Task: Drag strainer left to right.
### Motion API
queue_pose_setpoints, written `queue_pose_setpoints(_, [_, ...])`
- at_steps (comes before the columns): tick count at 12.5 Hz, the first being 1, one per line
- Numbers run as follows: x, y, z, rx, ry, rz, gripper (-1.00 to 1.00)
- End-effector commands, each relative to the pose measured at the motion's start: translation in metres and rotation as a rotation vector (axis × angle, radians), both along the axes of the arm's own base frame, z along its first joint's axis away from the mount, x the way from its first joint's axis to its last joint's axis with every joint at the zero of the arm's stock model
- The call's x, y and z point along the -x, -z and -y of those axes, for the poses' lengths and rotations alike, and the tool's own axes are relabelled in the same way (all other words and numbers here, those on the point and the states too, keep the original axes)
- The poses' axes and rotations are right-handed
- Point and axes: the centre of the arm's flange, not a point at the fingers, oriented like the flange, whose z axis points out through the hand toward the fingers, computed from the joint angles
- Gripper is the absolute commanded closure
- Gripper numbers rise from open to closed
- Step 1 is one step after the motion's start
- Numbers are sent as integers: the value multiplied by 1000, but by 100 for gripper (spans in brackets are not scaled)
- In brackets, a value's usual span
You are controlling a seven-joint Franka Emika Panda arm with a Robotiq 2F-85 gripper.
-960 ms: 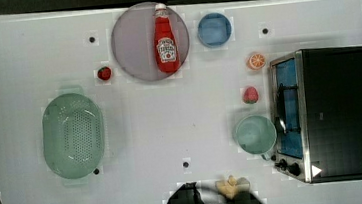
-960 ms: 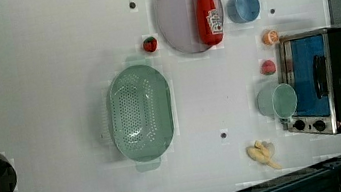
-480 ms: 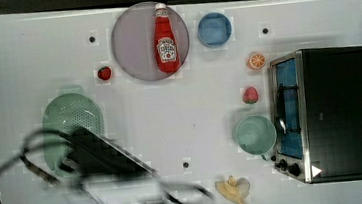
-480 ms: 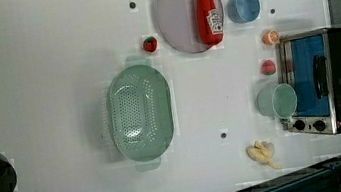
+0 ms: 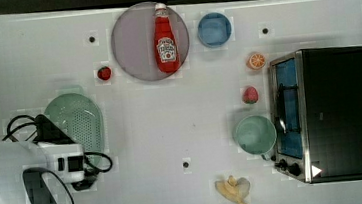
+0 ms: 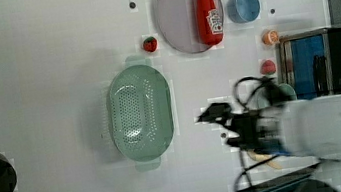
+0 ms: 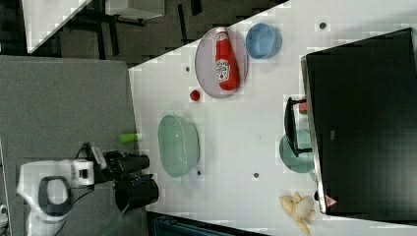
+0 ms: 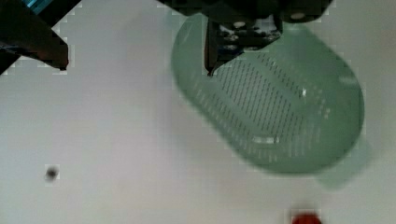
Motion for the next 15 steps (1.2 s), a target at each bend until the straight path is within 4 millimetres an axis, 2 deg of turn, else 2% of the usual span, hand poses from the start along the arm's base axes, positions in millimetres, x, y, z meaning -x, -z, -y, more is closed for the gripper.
queue_pose_setpoints(1, [-17,19,-21,-61,305,68,-100])
queue_pose_setpoints(3, [-22,57,-32,-88,433,33,-100])
queue_pose_setpoints(8, [-31,139,-36,-87,629,-22,-100])
queue_pose_setpoints(11, [-34,178,-37,-94,677,-13,-100])
queue_pose_setpoints(15, [-40,216,-20,-88,700,-22,-100])
